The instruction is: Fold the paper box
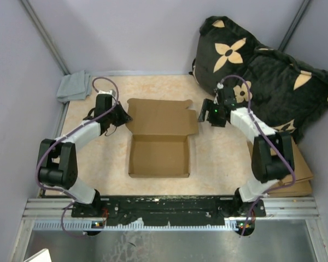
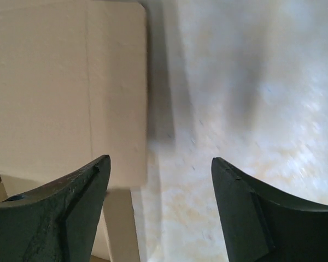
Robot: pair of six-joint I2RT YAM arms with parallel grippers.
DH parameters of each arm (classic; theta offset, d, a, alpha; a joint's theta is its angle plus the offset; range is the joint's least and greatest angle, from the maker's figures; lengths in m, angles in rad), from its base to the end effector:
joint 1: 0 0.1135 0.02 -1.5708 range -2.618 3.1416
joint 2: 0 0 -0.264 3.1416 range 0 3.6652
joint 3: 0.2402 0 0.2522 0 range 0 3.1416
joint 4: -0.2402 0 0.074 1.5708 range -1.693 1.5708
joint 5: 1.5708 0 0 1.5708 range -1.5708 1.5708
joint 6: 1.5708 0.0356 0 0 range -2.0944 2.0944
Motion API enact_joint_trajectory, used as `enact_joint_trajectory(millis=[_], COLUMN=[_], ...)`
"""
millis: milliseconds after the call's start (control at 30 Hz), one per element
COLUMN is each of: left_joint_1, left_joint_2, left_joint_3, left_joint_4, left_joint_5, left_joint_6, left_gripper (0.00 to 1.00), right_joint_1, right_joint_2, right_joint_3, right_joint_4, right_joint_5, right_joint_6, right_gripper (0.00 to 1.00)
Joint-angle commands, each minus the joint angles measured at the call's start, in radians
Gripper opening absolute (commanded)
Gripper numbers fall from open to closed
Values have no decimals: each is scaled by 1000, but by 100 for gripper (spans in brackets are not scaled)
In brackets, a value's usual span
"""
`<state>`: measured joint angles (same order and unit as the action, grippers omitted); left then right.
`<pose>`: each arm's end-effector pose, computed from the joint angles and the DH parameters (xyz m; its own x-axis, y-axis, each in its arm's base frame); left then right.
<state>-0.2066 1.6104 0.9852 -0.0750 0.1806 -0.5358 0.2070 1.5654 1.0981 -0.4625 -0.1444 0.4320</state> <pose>0.3389 -0.0776 0.2123 -0.7139 -0.3635 -0.5985 -0.0328 0.8711 -0.4899 0.3215 0.0728 0.2332 -0.8327 0.2485 -0.4948 0.0673 0.9324 0.3551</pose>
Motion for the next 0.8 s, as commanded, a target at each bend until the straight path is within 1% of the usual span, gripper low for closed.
enact_joint_trajectory(millis=[0, 67, 200, 433, 633, 767], left_joint_1=[3, 3, 3, 3, 3, 1], left_joint_2=[-96, -121, -175, -245, -256, -273], left_joint_3=[-71, -95, -144, -212, -212, -207], left_joint_4=[138, 165, 210, 275, 281, 274], left_joint_5=[22, 34, 49, 47, 62, 63], left_joint_6=[32, 40, 50, 49, 50, 56], left_gripper=[0, 0, 0, 0, 0, 0], right_joint_1=[-1, -1, -3, -5, -4, 7], right_joint_2=[162, 207, 267, 315, 278, 236], right_joint_3=[144, 169, 210, 264, 267, 281], right_joint_4=[55, 82, 114, 140, 166, 126], right_joint_5=[-194, -237, -252, -365, -425, -395], right_joint_6=[-76, -83, -97, -139, -134, -146], right_gripper=[75, 74, 74, 67, 54, 48])
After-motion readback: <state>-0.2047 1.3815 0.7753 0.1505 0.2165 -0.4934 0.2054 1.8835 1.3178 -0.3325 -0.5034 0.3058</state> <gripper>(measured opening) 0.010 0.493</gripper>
